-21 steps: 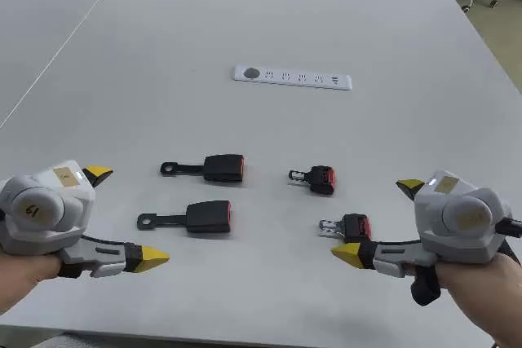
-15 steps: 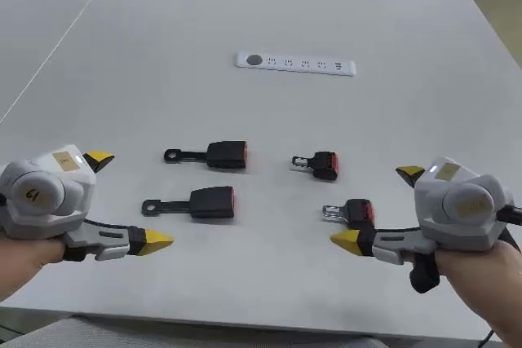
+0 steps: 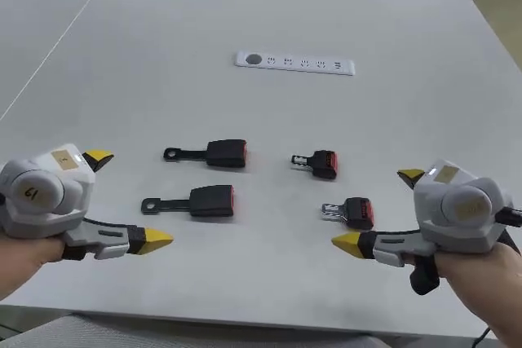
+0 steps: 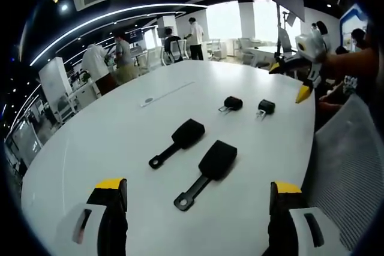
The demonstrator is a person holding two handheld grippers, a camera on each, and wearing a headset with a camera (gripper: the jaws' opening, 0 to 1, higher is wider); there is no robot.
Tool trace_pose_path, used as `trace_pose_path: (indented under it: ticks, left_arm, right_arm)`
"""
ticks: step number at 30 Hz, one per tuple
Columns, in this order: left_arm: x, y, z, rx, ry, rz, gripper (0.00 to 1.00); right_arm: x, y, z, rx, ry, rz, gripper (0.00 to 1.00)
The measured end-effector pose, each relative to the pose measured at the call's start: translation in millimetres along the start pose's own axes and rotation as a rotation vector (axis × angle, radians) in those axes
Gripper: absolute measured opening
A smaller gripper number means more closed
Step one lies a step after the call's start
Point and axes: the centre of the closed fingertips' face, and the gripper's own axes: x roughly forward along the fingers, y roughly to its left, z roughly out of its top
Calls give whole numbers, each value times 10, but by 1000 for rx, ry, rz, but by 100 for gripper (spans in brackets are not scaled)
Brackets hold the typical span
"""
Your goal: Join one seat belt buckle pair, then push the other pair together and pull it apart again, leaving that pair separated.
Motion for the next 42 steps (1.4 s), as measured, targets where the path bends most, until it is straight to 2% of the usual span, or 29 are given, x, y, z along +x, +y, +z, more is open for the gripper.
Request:
trace_pose_path:
  ticks: [18, 33, 37, 42]
  left_arm:
    - [0, -3, -40, 0, 8, 0, 100]
    - [18, -51, -8, 12, 6, -14, 100]
    - [13, -38, 30, 17, -8, -6, 100]
    - [15, -28, 12, 14, -2, -5, 100]
  right_arm:
    - [-12, -7, 11, 16, -5, -6, 97]
    - [-9, 7, 35, 20, -12, 1, 96]
    - [-6, -16, 42, 20, -12, -8, 94]
    - [7, -21, 42, 18, -7, -6, 94]
